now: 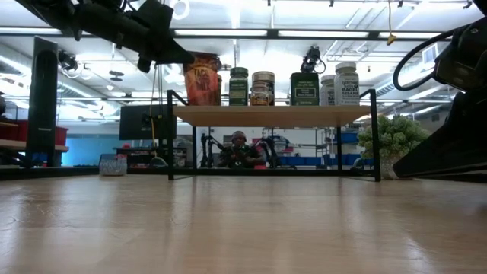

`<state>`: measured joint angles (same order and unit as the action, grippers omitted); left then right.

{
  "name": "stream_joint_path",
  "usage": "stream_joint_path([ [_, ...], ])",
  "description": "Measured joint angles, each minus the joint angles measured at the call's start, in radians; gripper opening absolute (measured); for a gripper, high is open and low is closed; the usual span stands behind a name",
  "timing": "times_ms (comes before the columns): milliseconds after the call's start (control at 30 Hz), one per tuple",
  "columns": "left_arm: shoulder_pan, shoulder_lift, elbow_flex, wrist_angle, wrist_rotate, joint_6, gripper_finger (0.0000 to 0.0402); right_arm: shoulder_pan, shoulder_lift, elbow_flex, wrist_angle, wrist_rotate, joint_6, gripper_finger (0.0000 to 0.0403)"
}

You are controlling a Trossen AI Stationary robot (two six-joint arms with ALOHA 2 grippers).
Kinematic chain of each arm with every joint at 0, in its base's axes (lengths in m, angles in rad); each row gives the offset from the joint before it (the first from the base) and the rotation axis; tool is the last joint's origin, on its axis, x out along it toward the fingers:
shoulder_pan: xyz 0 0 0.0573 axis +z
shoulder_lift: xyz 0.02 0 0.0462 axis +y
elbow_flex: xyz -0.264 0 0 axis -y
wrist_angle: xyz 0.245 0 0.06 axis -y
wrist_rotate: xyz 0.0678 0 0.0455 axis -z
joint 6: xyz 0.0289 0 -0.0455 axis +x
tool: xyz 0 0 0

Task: Shelf spices
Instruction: Put the brown seasoning bag on the shelf

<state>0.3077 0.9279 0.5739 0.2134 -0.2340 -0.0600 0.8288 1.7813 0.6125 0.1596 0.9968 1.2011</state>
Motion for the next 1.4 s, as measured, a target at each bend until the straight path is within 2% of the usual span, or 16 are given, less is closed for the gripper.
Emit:
stream_joint_path([
  [1033,0.000,-0.032,0.000,-0.076,-0.003,0.031,0.0001,0.000,0.000,0.000,0.000,0.002,-0.008,0.0089],
  [1400,0.000,-0.031,0.000,-0.043,-0.002,0.000,0.0012,0.000,0.000,0.000,0.001,0.003,-0.008,0.0089],
])
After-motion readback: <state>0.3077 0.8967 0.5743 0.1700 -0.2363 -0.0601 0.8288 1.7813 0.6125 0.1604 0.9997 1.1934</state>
